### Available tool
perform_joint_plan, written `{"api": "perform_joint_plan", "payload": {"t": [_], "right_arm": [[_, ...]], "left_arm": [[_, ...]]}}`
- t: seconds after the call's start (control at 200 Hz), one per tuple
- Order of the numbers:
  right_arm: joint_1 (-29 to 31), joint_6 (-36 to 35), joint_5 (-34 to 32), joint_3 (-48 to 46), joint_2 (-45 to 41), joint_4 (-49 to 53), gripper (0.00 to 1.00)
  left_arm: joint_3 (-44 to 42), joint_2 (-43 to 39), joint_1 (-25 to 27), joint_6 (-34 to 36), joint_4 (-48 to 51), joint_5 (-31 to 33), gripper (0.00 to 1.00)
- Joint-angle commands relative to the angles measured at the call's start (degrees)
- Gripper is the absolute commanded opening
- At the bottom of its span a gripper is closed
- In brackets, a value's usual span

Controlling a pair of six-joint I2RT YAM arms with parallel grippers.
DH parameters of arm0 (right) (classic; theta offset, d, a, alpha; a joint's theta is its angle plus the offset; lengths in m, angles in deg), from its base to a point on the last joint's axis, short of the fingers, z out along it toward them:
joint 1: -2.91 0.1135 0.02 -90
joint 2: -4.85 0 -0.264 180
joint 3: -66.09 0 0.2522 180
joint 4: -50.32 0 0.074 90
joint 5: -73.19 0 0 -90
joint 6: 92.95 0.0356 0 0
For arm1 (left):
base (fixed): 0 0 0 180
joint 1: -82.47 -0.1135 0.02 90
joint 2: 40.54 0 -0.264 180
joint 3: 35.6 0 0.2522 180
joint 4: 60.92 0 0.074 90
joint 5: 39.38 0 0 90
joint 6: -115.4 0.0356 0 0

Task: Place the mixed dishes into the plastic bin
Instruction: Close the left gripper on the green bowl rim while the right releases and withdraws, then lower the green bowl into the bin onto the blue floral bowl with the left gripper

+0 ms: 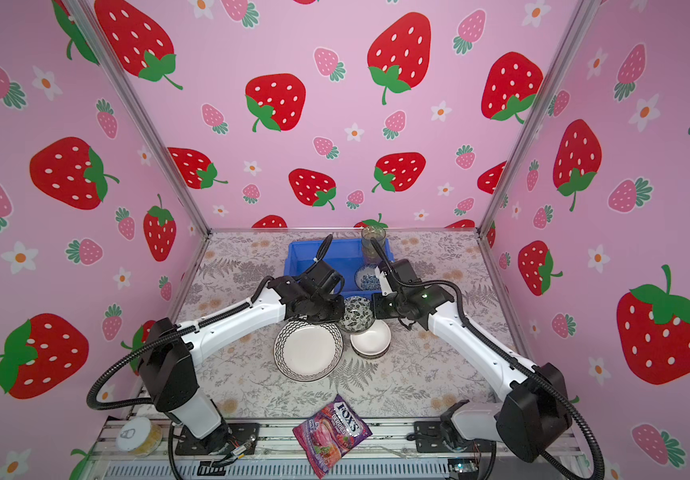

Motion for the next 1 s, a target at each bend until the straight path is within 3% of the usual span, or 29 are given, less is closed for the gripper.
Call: {"api": "perform_joint_plan", "payload": {"t": [0.0, 0.085, 0.285, 0.335, 0.745, 0.995], "right_arm": [[-0.2, 0.4, -1.6, 1.3, -0.7, 0.2, 0.45], [-0.6, 0.5, -2.8, 2.0, -1.5, 1.5, 0.68], [-2.6, 0.9, -6.4, 1.6, -6.4, 4.7, 0.88], [-3.5, 1.1, -7.1, 1.1, -8.1, 5.5, 1.00], [-10.3, 2.6, -8.3, -3.8, -21.0, 11.4, 0.99], [-12.9, 2.0, -8.3, -4.8, -22.8, 12.9, 0.99]], "left_arm": [[3.7, -0.4, 0.0, 0.0, 0.1, 0.7, 0.00], [4.8, 0.0, -0.3, 0.8, 0.4, 1.0, 0.00], [9.2, 2.3, -1.4, 3.1, 2.3, 0.7, 0.00], [10.3, 3.0, -1.7, 3.7, 2.7, 0.5, 0.00], [24.1, 11.7, -5.4, 6.3, 3.2, -2.1, 0.00], [31.5, 17.6, -7.2, 7.5, 1.4, 0.0, 0.00]]}}
